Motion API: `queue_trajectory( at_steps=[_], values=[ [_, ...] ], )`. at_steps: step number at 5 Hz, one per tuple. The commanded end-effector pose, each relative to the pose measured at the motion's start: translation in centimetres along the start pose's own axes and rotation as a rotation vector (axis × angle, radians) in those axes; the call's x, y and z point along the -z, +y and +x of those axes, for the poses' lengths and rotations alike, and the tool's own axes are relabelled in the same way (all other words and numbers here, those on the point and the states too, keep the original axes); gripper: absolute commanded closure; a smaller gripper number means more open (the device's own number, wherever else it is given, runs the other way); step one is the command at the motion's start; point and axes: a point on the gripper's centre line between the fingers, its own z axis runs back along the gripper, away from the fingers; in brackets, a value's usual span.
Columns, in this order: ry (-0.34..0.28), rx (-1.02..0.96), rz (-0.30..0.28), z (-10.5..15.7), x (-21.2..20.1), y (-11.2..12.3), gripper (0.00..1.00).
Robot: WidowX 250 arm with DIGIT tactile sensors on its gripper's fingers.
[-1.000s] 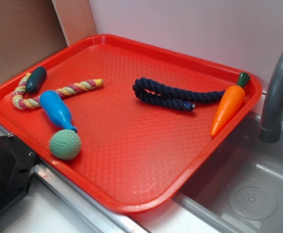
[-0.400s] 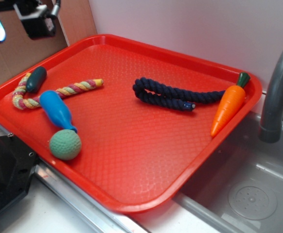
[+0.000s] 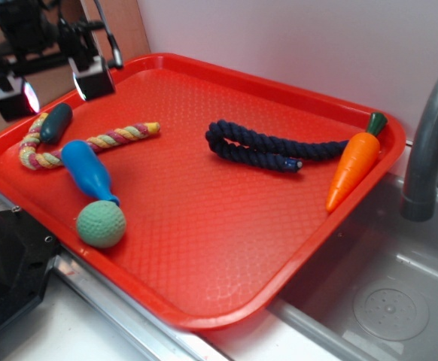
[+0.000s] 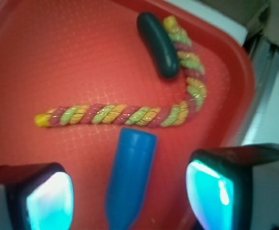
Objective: Grab the blue bottle.
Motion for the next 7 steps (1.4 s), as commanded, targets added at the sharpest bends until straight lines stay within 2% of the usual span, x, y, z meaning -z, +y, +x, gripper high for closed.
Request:
queue_trajectory(
  at_steps=[1,2,3,4,5,6,7],
  values=[
    [0.025,0.012,0.039,-1.0,3.9,0.2,0.00],
    [0.059,0.016,0.043,-1.9,5.1,0.3,0.00],
    [0.093,0.002,0.051,-2.8,6.2,0.4,0.68],
    [0.135,0.065,0.018,-2.5,5.4,0.4,1.00],
    [0.114,0.300,-0.028,-1.8,2.7,-0.1,1.00],
    [0.161,0.547,-0.098,-0.7,-2.2,-0.8,1.00],
    [0.109,0.760,0.002,0.1,-7.1,-1.4,1.00]
  ],
)
